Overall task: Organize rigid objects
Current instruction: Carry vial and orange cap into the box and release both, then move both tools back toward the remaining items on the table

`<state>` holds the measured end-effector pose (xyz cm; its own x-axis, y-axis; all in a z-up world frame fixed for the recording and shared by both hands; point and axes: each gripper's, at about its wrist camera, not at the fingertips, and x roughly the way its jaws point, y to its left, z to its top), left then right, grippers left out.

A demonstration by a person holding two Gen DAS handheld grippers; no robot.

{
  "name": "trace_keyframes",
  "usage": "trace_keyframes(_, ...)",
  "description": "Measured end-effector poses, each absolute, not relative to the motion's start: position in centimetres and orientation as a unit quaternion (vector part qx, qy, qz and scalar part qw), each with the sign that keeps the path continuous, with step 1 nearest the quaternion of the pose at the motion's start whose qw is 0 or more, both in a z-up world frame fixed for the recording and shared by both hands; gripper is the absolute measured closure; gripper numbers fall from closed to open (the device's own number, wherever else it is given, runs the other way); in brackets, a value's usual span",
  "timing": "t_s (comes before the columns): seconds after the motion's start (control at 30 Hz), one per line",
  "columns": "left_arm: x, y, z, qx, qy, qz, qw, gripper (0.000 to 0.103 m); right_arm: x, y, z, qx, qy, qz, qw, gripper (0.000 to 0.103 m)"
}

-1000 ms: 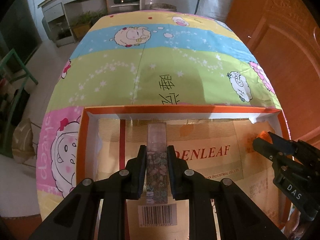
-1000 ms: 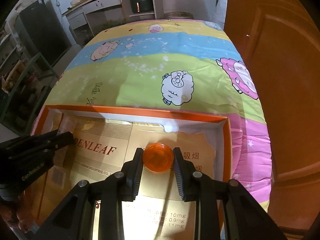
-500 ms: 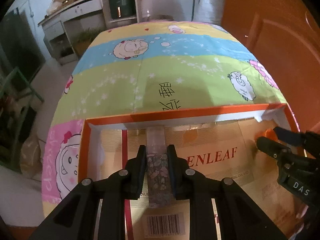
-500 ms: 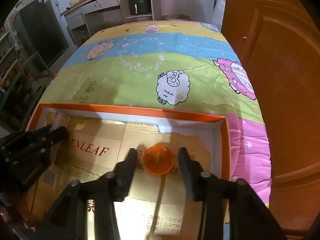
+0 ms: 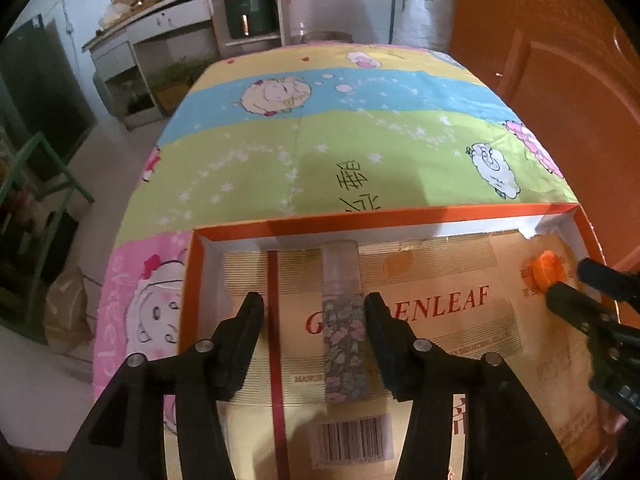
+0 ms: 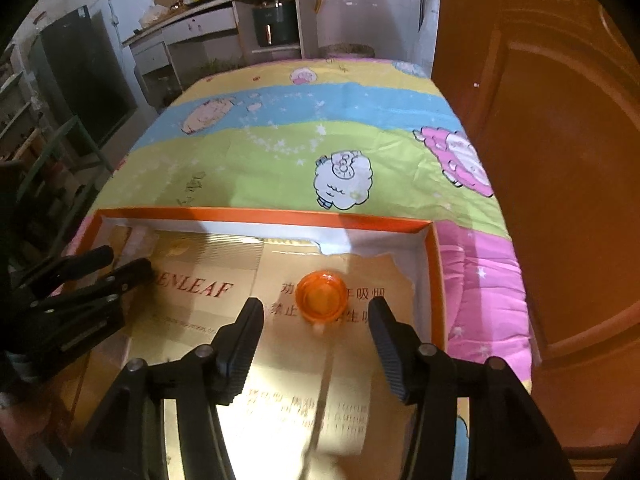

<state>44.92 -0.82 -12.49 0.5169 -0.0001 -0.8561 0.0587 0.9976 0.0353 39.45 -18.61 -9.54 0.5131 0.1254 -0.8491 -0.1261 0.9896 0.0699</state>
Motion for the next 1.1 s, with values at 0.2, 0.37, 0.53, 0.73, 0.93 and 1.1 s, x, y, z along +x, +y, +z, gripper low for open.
trace_keyframes(0.2,42.8,-0.6,-9.4,0.014,0.454,-0.026,0.89,0.039,36.7,-18.3,-7.1,-0.008,0.463,0.072,0.883,0.049)
trace_keyframes(0.37,40.2,-0.9,-6.8,0.02,0.436,-0.035,0.899,0.039,34.3,-18.1,-5.4,-0.005,0.456,0.076,0.887,0.049)
trace_keyframes(0.53,36.2,-0.9,-4.0,0.019,0.417,-0.046,0.907,0.039,30.6,-17.6,-2.7,-0.008,0.436,0.082,0.896,0.049)
trace_keyframes(0.73,30.1,-0.4,-0.9,0.006,0.388,-0.057,0.92,0.039,24.4,-17.1,0.3,-0.005,0.407,0.088,0.909,0.049)
trace_keyframes(0.93,23.5,0.1,0.8,0.013,0.362,-0.056,0.93,0.039,17.9,-17.0,1.9,0.007,0.38,0.09,0.921,0.049)
trace_keyframes(1.1,18.7,0.7,1.6,-0.001,0.348,-0.057,0.936,0.039,13.2,-17.2,1.8,0.014,0.365,0.082,0.927,0.049)
